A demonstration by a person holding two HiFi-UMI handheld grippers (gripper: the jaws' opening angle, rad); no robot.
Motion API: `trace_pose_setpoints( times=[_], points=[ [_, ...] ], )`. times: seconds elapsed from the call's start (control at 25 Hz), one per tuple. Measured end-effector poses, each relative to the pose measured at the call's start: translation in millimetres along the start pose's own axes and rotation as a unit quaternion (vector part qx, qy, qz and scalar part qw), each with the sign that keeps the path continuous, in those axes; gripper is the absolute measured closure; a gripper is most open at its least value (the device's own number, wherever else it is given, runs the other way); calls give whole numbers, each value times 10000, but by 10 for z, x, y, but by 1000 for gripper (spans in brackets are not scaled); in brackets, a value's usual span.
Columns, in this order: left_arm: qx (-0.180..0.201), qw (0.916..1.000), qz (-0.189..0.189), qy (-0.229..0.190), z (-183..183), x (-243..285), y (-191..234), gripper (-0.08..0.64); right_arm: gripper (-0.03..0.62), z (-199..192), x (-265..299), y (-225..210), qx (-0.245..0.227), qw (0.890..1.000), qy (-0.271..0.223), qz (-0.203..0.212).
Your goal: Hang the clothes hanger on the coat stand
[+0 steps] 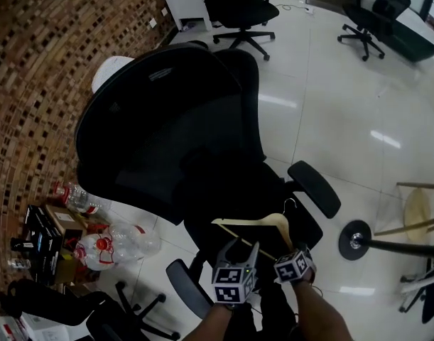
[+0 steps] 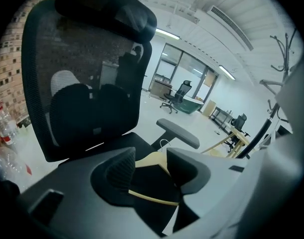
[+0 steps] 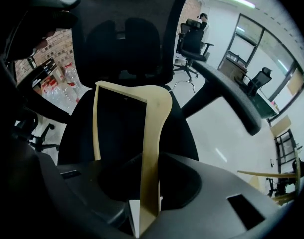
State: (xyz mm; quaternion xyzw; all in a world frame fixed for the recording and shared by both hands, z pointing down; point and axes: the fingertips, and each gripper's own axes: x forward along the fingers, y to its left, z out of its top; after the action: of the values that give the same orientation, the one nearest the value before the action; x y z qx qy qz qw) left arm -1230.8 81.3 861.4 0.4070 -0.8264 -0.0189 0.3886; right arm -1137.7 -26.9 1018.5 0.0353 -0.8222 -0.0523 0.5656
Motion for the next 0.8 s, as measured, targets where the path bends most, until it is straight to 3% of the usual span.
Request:
trace_pose_setpoints(
  times=[0.2, 0.4, 0.6, 0.8],
  points=[
    [92, 9985, 7, -546, 656, -1038, -144, 371, 515, 361, -1159, 117, -467, 9968, -441, -467],
    [333, 9934, -143, -1084, 1201, -2041, -462, 371, 515, 714, -2464, 198, -706, 9857, -1102, -1066],
    [702, 9862, -404, -1443, 1323, -2951, -896, 371, 515, 643, -3564, 355, -969, 9696, -1539, -1635],
    [955, 9785, -676, -1702, 1276, -3720, -1247, 371, 515, 525, -4597, 541, -1160, 9457, -2014, -2275]
  ],
)
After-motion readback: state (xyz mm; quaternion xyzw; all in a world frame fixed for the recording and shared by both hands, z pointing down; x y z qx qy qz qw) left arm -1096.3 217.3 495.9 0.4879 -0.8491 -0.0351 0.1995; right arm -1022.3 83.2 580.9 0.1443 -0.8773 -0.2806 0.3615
